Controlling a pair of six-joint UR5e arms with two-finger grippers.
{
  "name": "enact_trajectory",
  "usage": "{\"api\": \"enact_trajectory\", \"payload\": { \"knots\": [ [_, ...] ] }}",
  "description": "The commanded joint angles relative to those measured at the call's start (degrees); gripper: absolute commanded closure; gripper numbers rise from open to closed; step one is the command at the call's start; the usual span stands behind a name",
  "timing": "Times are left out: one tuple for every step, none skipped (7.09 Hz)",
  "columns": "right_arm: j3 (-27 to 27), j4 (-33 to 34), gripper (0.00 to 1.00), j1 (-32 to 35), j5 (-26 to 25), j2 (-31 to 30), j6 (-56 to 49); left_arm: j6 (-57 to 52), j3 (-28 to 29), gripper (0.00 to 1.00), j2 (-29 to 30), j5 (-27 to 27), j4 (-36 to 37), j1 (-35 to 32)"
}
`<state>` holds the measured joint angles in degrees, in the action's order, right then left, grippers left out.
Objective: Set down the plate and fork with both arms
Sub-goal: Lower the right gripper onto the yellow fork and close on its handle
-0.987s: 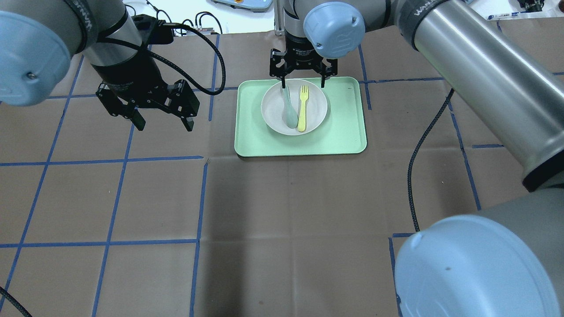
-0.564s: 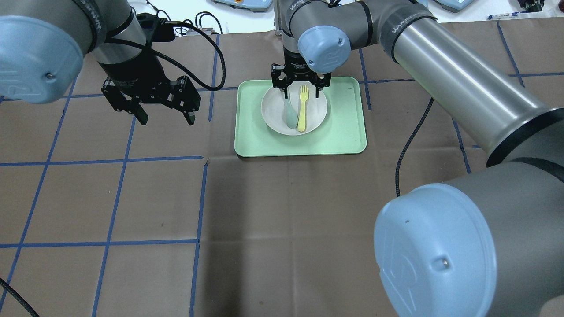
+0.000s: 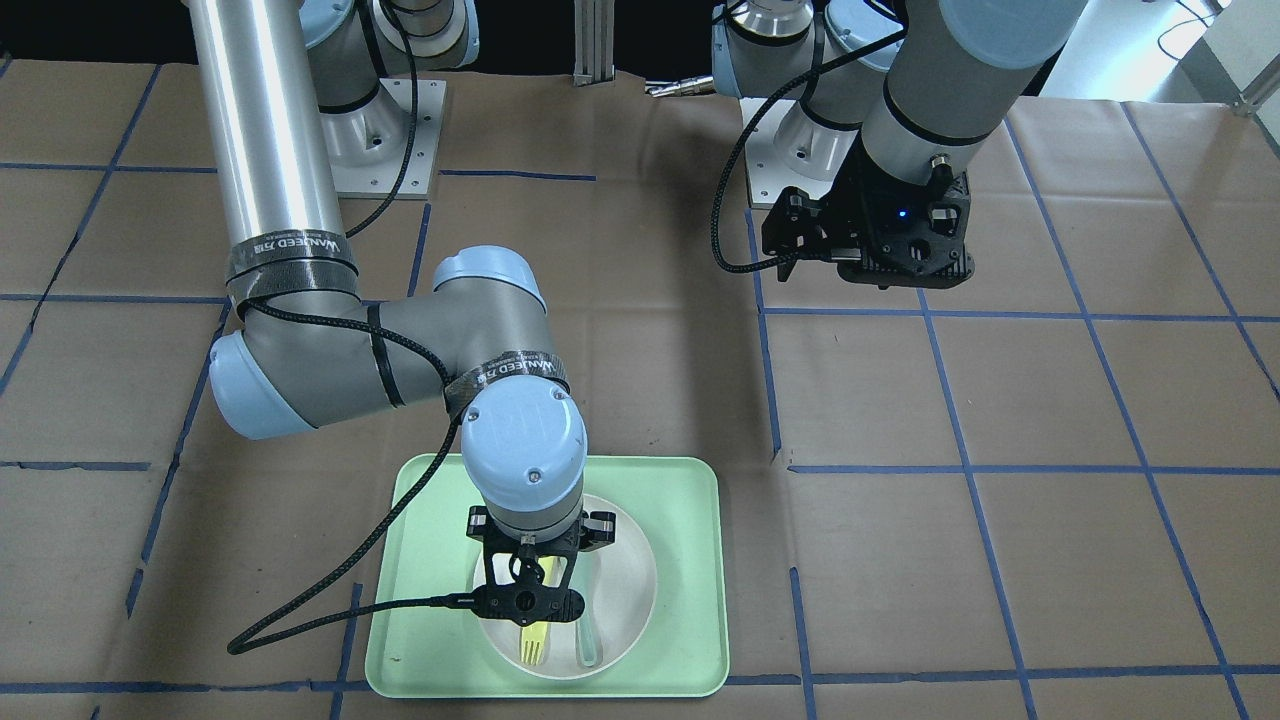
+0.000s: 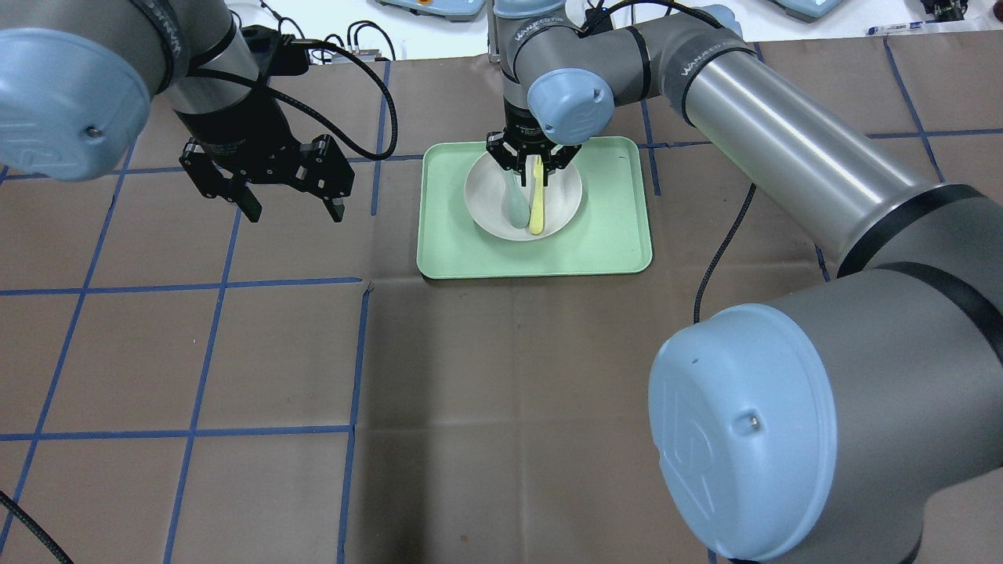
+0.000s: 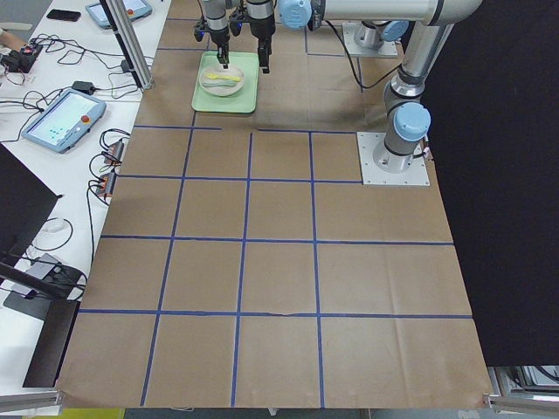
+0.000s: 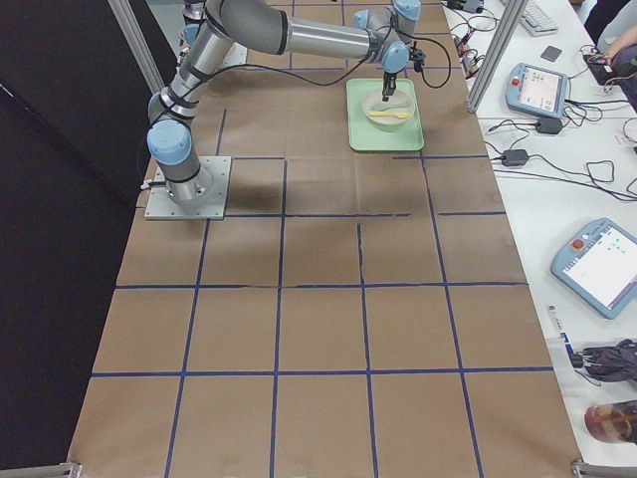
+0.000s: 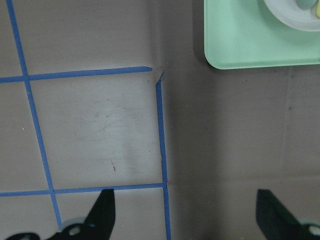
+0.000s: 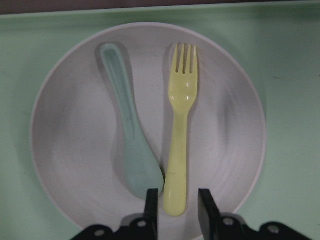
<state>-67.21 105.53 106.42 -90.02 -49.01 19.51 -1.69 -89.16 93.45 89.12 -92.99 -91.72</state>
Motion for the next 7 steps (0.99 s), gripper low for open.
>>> {"api": "enact_trajectory", "payload": {
  "knots": [
    [0.06, 0.11, 0.61, -0.07, 0.11, 1.02, 0.09, -1.29, 0.22, 0.00, 0.15, -0.26, 0.00, 0.05],
    [0.15, 0.11, 0.60, -0.16, 0.11, 1.55, 0.09, -1.47, 0.39, 0.00, 0.41, -0.43, 0.00, 0.14],
    [0.32, 0.20, 0.60, -0.24, 0.02, 2.42, 0.09, -1.74, 1.79, 0.00, 1.81, -0.52, -0.08, 0.14],
    [0.41, 0.29, 0.60, -0.24, -0.06, 3.21, -0.08, -2.61, 1.45, 0.00, 3.65, -0.44, 0.00, 0.14],
    [0.06, 3.60, 0.60, -0.24, -0.33, 3.92, 0.00, -4.18, 0.49, 0.00, 4.45, -0.35, -0.08, 0.40],
    [-0.11, 5.20, 0.58, -0.24, -0.33, 4.62, 0.09, -4.29, 1.27, 0.00, 5.16, -0.44, -0.09, 0.84],
    [-0.03, 5.30, 0.58, -0.16, -0.33, 5.41, 0.09, -4.37, 1.62, 0.00, 5.16, -0.09, -0.09, 0.93]
  ]
}}
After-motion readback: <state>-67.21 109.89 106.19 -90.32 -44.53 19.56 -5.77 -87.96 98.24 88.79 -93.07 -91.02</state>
